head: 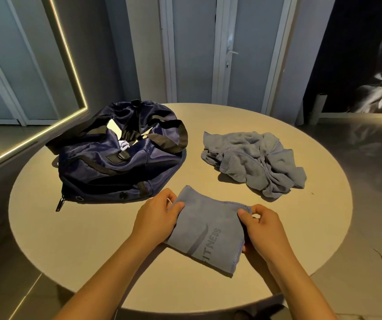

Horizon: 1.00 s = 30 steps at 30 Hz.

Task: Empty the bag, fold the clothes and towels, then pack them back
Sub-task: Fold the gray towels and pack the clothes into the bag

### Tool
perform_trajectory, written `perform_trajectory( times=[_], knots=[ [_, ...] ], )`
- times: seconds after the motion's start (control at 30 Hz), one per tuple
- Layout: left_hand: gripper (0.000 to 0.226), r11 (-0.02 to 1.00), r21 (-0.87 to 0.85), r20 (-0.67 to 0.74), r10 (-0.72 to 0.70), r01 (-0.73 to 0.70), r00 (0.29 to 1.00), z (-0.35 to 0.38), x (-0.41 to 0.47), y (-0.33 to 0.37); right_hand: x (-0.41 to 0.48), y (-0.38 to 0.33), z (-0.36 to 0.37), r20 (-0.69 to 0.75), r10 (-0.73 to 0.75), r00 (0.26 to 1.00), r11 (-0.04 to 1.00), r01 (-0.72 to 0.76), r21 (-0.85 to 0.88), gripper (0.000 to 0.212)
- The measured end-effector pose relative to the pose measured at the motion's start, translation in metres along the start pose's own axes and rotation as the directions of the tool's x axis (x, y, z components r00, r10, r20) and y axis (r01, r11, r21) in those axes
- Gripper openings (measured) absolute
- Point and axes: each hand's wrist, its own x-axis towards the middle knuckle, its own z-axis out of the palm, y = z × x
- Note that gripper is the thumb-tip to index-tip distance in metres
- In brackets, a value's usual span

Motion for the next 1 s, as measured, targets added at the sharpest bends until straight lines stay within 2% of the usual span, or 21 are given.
perform_trajectory(
  times=[0.3,0.37,0.53,0.63,0.73,0.8,0.87,0.9,0.93,1.0],
  knots=[
    [0.022,0.965,0.261,-0.088,0.009,0.014,0.996,0.002,-0.013,0.014,0.0,-0.002,0.002,-0.102,-0.049,0.994,0.991,0.035,-0.128,0.017],
    [0.022,0.948,0.315,-0.093,-0.005,0.034,0.996,-0.001,-0.019,0.015,-0.001,-0.004,0.003,-0.113,-0.034,0.993,0.996,0.024,-0.087,0.016],
    [0.022,0.923,0.382,-0.01,-0.042,0.043,0.999,-0.009,-0.037,0.013,-0.003,-0.001,-0.001,-0.066,-0.043,0.997,0.99,0.034,-0.14,0.025],
    [0.039,0.908,0.417,0.06,-0.062,0.031,0.996,-0.022,-0.038,0.013,-0.002,0.0,-0.003,-0.084,-0.032,0.996,0.986,0.018,-0.166,0.027],
    [0.05,0.854,0.516,0.05,-0.108,0.067,0.993,-0.03,-0.032,0.017,-0.002,-0.003,-0.001,-0.1,-0.034,0.994,0.983,0.015,-0.184,0.027],
    [0.045,0.86,0.51,-0.028,0.018,-0.002,0.999,-0.029,-0.03,0.019,-0.003,-0.005,0.0,-0.108,-0.043,0.993,0.976,0.018,-0.219,0.028],
    [0.043,0.87,0.429,-0.036,0.287,-0.244,0.957,-0.022,-0.032,0.02,-0.003,-0.005,0.0,-0.113,-0.045,0.993,0.97,0.017,-0.242,0.028],
    [0.046,0.851,0.379,0.025,0.383,-0.363,0.923,-0.019,-0.033,0.02,-0.003,-0.005,0.0,-0.116,-0.042,0.992,0.969,0.012,-0.246,0.029],
    [0.051,0.84,0.317,0.129,0.421,-0.439,0.898,-0.015,-0.034,0.021,-0.003,-0.005,0.0,-0.119,-0.038,0.992,0.969,0.007,-0.247,0.029],
    [0.065,0.858,0.278,0.375,0.318,-0.433,0.871,-0.006,-0.036,0.017,-0.004,-0.006,0.0,-0.118,-0.041,0.992,0.97,0.012,-0.241,0.028]
  ],
)
